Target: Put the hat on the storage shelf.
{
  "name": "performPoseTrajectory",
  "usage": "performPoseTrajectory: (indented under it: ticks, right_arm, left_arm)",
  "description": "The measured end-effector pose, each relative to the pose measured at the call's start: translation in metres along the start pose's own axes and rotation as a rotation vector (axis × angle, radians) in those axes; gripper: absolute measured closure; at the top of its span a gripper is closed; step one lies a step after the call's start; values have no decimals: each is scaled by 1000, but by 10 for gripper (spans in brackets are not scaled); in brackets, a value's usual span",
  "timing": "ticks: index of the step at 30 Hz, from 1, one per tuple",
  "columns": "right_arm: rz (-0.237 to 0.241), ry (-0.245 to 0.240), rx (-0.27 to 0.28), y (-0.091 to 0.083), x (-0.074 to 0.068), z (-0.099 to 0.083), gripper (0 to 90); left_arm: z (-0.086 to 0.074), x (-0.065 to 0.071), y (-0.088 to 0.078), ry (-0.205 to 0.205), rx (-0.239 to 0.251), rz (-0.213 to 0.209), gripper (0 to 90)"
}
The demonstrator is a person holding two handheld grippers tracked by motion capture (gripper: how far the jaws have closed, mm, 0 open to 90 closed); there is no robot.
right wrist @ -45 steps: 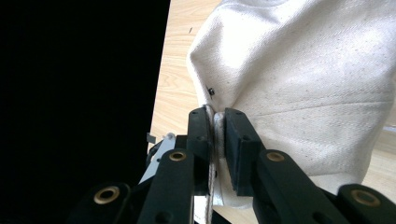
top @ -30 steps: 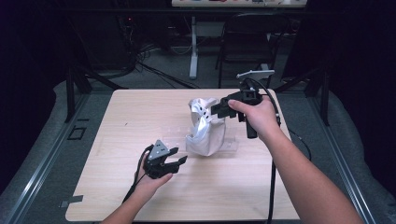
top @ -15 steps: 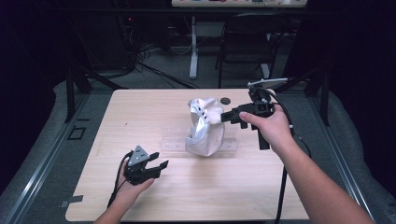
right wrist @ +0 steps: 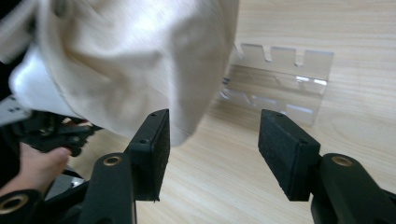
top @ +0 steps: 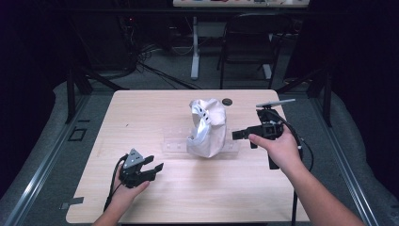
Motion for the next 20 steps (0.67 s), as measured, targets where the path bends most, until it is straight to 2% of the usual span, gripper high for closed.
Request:
performPoseTrajectory:
  ticks: [9,14,18,20]
  right_arm:
    - [-24,-2,4,24,22,-29,435]
    - [-61,-9,13,37,35,-45,435]
    - [-106,-26,36,47,47,-57,423]
    - [-155,-41,63,53,56,-66,414]
  left_arm:
    - [-2,-1,3,-1,-8,9,481]
    - [-2,-1,5,1,-10,5,481]
    - [0,0,7,2,0,4,483]
    - [0,0,8,3,-3,5,485]
Point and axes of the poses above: each handheld gripper's, and its own axes: y roughly forward along the jaws, z roughly out of its top, x roughly to its right, the point moved 10 cm from there along y, roughly forward along the jaws, and after that the axes turned 15 degrees about -x, right-handed, at the moved point
